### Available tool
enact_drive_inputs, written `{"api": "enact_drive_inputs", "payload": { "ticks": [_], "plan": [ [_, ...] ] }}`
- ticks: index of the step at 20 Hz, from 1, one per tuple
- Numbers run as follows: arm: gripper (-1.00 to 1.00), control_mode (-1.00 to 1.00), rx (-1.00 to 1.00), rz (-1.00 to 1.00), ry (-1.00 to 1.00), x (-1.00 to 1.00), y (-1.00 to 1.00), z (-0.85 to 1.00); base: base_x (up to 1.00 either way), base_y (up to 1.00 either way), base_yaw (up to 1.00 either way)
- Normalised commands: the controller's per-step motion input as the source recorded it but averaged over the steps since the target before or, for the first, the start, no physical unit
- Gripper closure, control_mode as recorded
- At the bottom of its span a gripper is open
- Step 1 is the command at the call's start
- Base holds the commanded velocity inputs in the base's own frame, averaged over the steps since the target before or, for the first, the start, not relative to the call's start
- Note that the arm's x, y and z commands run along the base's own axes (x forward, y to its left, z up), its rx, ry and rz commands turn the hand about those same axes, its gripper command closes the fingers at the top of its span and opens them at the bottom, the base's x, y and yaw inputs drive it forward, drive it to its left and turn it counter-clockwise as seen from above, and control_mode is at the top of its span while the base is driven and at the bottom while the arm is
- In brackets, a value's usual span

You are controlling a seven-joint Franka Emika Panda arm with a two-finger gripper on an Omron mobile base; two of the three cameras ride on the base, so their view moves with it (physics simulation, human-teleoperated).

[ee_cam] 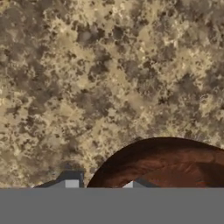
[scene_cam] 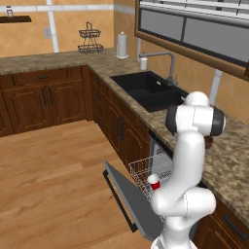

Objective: Pick up the cup and bowl from the counter, place them in the dishwasher, and close the dishwasher door.

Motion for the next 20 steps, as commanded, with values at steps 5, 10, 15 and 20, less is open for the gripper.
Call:
{"api": "enact_drive_inputs", "payload": {
  "ticks": [5, 10, 15, 20],
  "plan": [
    [1.0, -1.0, 0.0, 0.0, -0.14, -0.67, 0.57, 0.21, 0.0, 0.0, 0.0],
    [1.0, -1.0, 0.0, 0.0, -0.03, -0.95, 0.98, 0.4, 0.0, 0.0, 0.0],
    [1.0, -1.0, 0.0, 0.02, 0.01, -0.97, 1.0, 0.3, 0.0, 0.0, 0.0],
    [1.0, -1.0, 0.16, 0.05, 0.07, -0.26, 0.8, -0.28, 0.0, 0.0, 0.0]
  ]
}}
